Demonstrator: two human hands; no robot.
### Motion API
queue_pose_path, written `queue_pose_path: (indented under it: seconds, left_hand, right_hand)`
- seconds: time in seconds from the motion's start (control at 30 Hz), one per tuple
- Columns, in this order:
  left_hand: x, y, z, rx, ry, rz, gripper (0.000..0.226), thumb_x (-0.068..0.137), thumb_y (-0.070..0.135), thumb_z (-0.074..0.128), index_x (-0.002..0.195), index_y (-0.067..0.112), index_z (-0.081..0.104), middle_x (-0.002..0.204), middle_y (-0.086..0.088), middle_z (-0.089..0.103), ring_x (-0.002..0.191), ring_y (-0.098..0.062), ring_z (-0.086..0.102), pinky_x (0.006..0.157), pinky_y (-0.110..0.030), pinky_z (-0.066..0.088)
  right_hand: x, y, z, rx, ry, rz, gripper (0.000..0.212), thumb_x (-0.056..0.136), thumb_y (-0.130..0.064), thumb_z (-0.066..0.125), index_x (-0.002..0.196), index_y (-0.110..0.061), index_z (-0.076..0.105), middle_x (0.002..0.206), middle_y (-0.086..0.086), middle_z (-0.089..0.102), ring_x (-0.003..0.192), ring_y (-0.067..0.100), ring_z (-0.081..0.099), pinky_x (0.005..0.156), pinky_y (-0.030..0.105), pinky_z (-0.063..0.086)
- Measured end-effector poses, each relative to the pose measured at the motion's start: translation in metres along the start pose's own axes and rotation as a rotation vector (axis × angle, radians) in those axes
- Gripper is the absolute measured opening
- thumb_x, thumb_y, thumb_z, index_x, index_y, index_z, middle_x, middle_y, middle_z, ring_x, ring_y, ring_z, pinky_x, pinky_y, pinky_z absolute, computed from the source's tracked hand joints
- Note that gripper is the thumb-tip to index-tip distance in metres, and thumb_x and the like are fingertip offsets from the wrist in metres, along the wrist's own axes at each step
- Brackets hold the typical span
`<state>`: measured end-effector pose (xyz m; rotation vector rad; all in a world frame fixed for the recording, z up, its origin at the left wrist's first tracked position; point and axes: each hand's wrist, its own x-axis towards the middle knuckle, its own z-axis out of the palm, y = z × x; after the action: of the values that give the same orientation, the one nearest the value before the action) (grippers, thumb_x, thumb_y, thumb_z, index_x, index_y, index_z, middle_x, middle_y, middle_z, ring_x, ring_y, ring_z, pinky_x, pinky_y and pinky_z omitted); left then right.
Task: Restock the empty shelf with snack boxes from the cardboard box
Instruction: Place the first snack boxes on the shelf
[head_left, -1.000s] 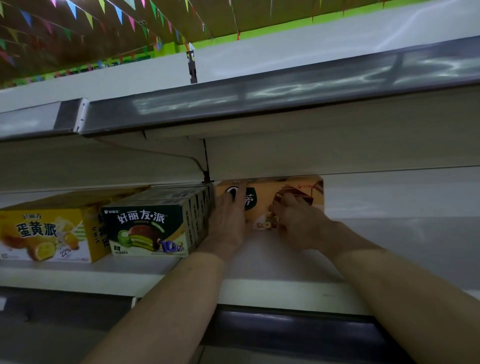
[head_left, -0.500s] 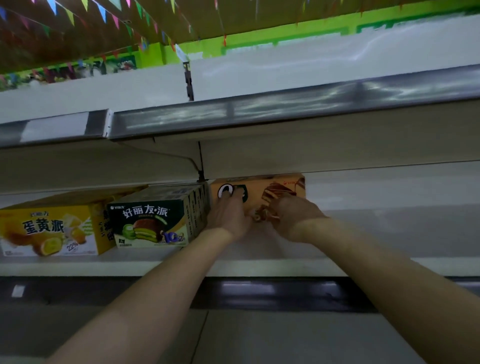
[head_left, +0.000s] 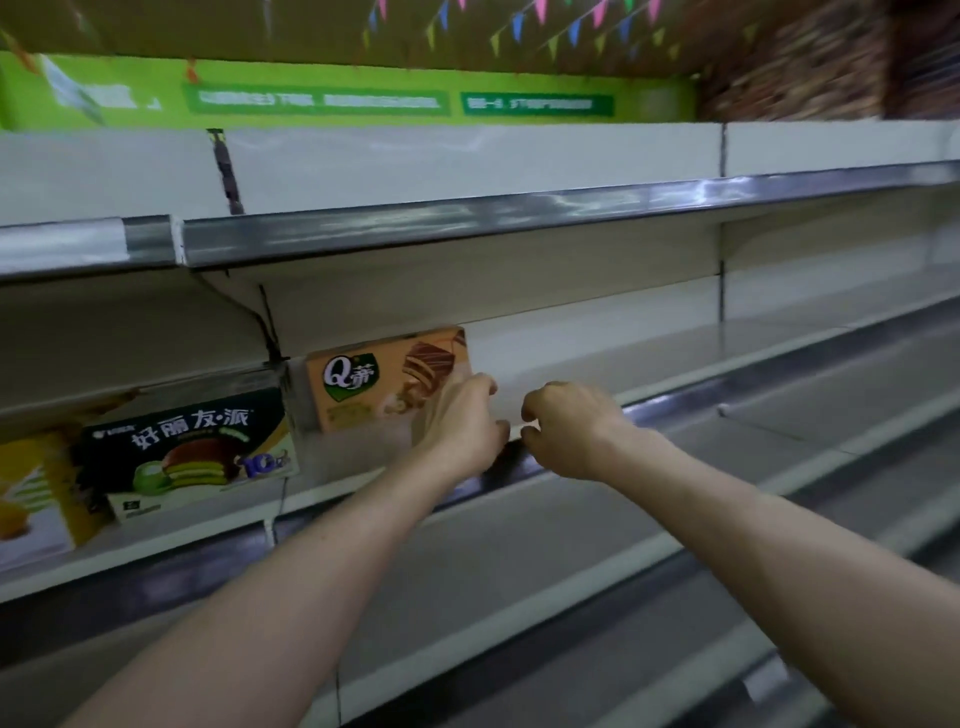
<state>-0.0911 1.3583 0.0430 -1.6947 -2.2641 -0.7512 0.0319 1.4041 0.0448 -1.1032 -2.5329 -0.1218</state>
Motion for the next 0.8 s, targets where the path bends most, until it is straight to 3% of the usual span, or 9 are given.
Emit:
queue_pose_path:
  seconds: [0.1, 0.2, 0.3, 0.4, 0.47, 0.6, 0.8]
  left_hand:
    - [-0.022, 0.029, 0.004, -0.041, -0.072, 0.088, 0.047, 0.089, 0.034, 0.065, 0.132, 0.020, 0.054, 0.132, -0.006, 0.050, 0.115, -0.028, 0.053, 0.087, -0.033, 0.045]
    - [-0.047, 0.068, 0.011, -0.071, -0.162, 0.199, 0.031, 0.086, 0.025, 0.064, 0.117, 0.019, 0.062, 0.120, -0.009, 0.057, 0.102, -0.030, 0.059, 0.079, -0.033, 0.050]
    - [-0.075, 0.116, 0.024, -0.082, -0.248, 0.332, 0.042, 0.087, 0.028, 0.066, 0.127, 0.020, 0.058, 0.132, -0.008, 0.053, 0.114, -0.028, 0.057, 0.085, -0.033, 0.047]
    - [-0.105, 0.167, 0.035, -0.120, -0.316, 0.437, 0.044, 0.088, 0.031, 0.066, 0.129, 0.018, 0.055, 0.136, -0.009, 0.049, 0.121, -0.029, 0.053, 0.093, -0.036, 0.045]
    - [-0.126, 0.201, 0.041, -0.138, -0.361, 0.507, 0.039, 0.089, 0.029, 0.066, 0.125, 0.016, 0.056, 0.133, -0.011, 0.049, 0.117, -0.030, 0.053, 0.092, -0.036, 0.045]
    - [-0.173, 0.269, 0.047, -0.120, -0.401, 0.629, 0.044, 0.090, 0.034, 0.064, 0.131, 0.021, 0.052, 0.134, -0.007, 0.046, 0.116, -0.027, 0.054, 0.091, -0.038, 0.047]
    - [-0.248, 0.370, 0.055, -0.196, -0.521, 0.768, 0.053, 0.088, 0.034, 0.066, 0.136, 0.021, 0.046, 0.135, -0.006, 0.045, 0.110, -0.025, 0.056, 0.091, -0.038, 0.049]
  right_hand:
    - [-0.049, 0.013, -0.010, -0.038, 0.011, 0.127, 0.032, 0.096, -0.025, 0.048, 0.124, -0.013, 0.058, 0.128, 0.009, 0.059, 0.115, 0.029, 0.056, 0.088, 0.033, 0.045]
    - [-0.100, 0.033, -0.023, -0.083, -0.048, 0.272, 0.033, 0.096, -0.024, 0.046, 0.125, -0.014, 0.058, 0.128, 0.008, 0.060, 0.115, 0.028, 0.057, 0.088, 0.031, 0.046]
    - [-0.152, 0.054, -0.038, -0.126, -0.088, 0.409, 0.030, 0.095, -0.024, 0.046, 0.120, -0.014, 0.059, 0.121, 0.008, 0.061, 0.110, 0.029, 0.058, 0.081, 0.031, 0.045]
    - [-0.205, 0.079, -0.052, -0.163, -0.110, 0.526, 0.015, 0.093, -0.025, 0.049, 0.086, -0.014, 0.056, 0.098, 0.007, 0.062, 0.090, 0.029, 0.057, 0.070, 0.031, 0.043]
    - [-0.242, 0.096, -0.063, -0.157, -0.110, 0.612, 0.025, 0.092, -0.025, 0.049, 0.069, -0.016, 0.044, 0.080, 0.002, 0.053, 0.082, 0.028, 0.052, 0.066, 0.031, 0.040]
    - [-0.316, 0.133, -0.086, -0.166, -0.113, 0.716, 0.013, 0.092, -0.028, 0.051, 0.090, -0.016, 0.053, 0.100, 0.007, 0.063, 0.090, 0.028, 0.058, 0.068, 0.032, 0.044]
    - [-0.431, 0.184, -0.128, -0.153, -0.150, 0.885, 0.029, 0.091, -0.036, 0.057, 0.113, -0.017, 0.061, 0.107, 0.004, 0.064, 0.094, 0.025, 0.061, 0.074, 0.035, 0.051]
